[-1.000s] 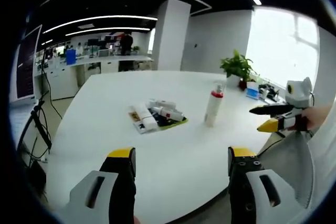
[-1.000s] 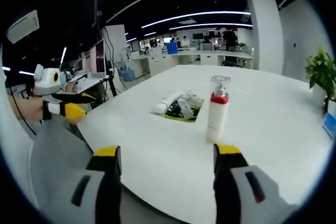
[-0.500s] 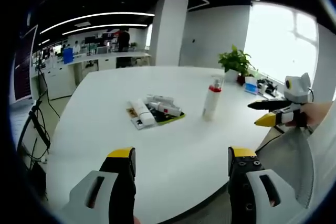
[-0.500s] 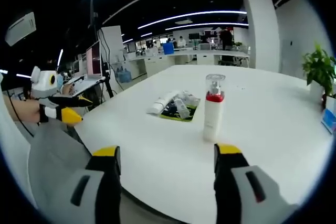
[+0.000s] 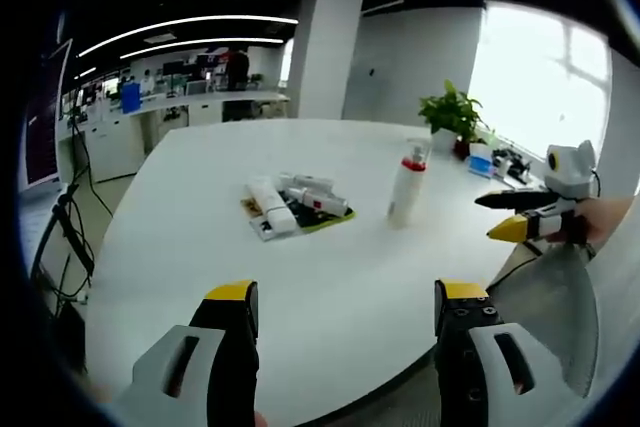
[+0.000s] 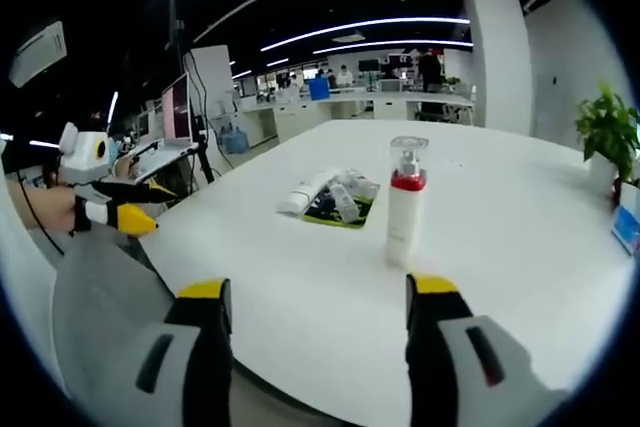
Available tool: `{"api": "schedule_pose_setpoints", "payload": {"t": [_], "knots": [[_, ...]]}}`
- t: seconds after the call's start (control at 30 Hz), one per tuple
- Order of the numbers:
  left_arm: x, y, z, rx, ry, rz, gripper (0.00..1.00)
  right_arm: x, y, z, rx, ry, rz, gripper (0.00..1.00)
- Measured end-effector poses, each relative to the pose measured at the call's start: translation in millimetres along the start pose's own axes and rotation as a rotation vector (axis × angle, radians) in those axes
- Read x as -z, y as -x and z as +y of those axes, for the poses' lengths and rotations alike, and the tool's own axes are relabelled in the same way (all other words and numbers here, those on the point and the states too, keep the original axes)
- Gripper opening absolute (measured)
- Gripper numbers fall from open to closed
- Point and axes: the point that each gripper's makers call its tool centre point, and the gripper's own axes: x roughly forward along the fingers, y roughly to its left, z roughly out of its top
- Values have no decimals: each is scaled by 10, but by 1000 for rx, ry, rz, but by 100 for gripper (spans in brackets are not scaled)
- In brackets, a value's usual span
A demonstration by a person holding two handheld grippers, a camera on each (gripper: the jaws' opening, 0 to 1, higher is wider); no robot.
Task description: Arrange the skincare products in the storage area until every visible bottle or jar stands upright without overlapping.
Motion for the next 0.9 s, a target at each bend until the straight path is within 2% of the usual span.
{"api": "schedule_pose_setpoints", "payload": {"t": [0.43,0.9], "knots": [[141,-190,38,16,19,56,69,27,-22,17,-6,16,17,69],[244,-314,299,-4,27,114,68,59,-44,56,-18,17,43,67]]}}
